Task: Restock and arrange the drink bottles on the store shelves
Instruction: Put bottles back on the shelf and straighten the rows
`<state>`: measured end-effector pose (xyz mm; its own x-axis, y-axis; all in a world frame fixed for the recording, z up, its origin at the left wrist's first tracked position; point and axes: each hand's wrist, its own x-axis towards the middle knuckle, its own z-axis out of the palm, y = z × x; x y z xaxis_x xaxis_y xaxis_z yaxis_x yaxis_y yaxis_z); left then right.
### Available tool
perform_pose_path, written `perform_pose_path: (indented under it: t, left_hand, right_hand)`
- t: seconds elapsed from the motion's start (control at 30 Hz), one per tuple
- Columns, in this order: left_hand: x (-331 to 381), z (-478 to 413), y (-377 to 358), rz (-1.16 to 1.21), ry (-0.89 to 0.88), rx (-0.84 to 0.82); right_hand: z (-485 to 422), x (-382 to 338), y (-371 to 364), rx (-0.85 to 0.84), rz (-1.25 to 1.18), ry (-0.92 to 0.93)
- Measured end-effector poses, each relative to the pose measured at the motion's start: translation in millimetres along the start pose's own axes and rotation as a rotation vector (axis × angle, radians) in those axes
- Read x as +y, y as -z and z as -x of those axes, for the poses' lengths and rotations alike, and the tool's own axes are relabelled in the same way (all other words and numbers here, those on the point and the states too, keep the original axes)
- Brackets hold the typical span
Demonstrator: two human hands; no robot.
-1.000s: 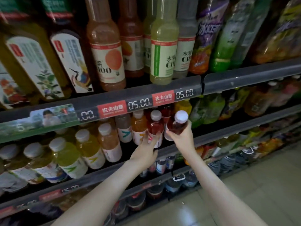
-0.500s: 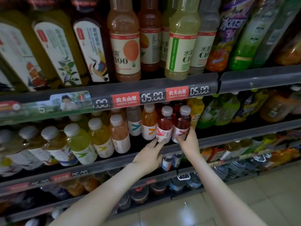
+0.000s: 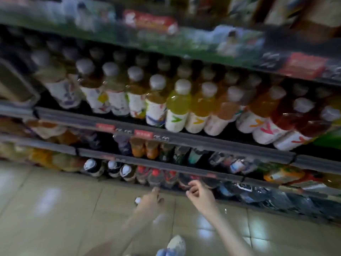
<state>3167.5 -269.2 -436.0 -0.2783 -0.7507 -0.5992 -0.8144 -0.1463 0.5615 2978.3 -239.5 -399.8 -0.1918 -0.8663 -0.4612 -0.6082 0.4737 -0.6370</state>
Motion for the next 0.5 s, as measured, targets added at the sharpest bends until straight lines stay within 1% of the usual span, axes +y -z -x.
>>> perform_pose_path:
  t: [0.1,0.27,0.37,0.43,0.5]
  left_hand:
    - [-74.0,0.7,-11.8,0.074,0.124,0.098]
    - [-211.0,-44.9,-72.8,0.154,0.237,0.200]
    - [-284.8,-85.7,-128.9,0.244,0.302,0.244]
    - [-327.1,-116.5,-166.1,0.303,0.335,0.285]
    - [-366.4,-147.2,-200.3,0.345,0.363,0.312]
  right_hand:
    - [-13.4,1.9,-82.8,-0.160,0.091,-0.032]
    - [-84.9,57.2,-251.6,-0.289,0.205,-0.061]
    - [-141.8,105.1,-348.9,-0.305,0.249,-0.046]
    - [-185.4,137.8,-407.3,-0.264,0.294,0.022]
    - [-230.6,168.5,-457.3,-0.263,0.401,0.094]
